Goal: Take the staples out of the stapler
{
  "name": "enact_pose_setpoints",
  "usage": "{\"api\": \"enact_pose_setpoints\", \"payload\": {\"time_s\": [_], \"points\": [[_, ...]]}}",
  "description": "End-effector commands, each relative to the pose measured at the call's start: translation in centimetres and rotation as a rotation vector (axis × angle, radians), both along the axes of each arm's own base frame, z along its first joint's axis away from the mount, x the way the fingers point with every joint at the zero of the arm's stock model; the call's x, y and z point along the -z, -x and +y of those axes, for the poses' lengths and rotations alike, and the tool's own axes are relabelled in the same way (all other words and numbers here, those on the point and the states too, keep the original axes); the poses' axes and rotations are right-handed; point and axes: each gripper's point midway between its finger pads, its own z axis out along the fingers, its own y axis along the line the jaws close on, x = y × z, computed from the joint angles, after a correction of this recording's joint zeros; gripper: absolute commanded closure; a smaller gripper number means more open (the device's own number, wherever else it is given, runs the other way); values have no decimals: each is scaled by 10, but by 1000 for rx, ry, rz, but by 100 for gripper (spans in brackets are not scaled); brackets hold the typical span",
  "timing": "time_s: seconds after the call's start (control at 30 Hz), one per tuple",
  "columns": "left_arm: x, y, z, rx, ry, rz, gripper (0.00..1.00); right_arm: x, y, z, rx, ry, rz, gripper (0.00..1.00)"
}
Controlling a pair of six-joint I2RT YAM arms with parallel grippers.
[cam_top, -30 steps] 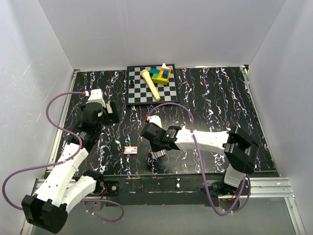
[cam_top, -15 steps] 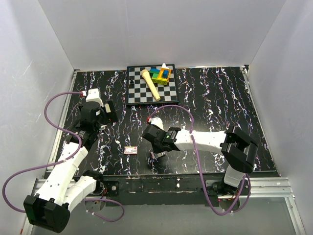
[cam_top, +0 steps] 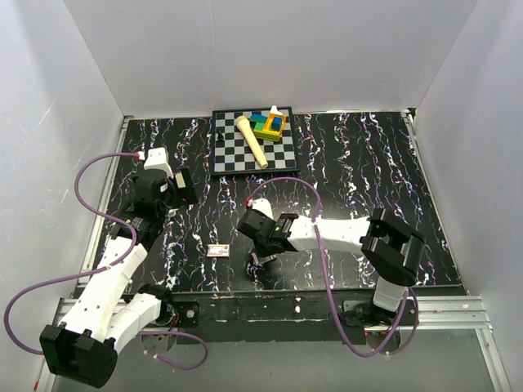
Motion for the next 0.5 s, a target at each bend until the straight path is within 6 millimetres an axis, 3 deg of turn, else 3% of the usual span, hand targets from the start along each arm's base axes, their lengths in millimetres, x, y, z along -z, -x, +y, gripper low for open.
{"api": "enact_pose_setpoints", "payload": {"time_s": [0.0, 0.23, 0.47], "points": [[-16, -3, -1, 1, 19, -40, 2, 1, -7, 6, 18, -11, -16, 79], [-16, -3, -2, 5, 21, -40, 2, 3, -8, 8, 20, -13, -15, 78], [-15, -3, -3, 10, 25, -37, 2, 1, -12, 9, 28, -13, -28, 67]]}}
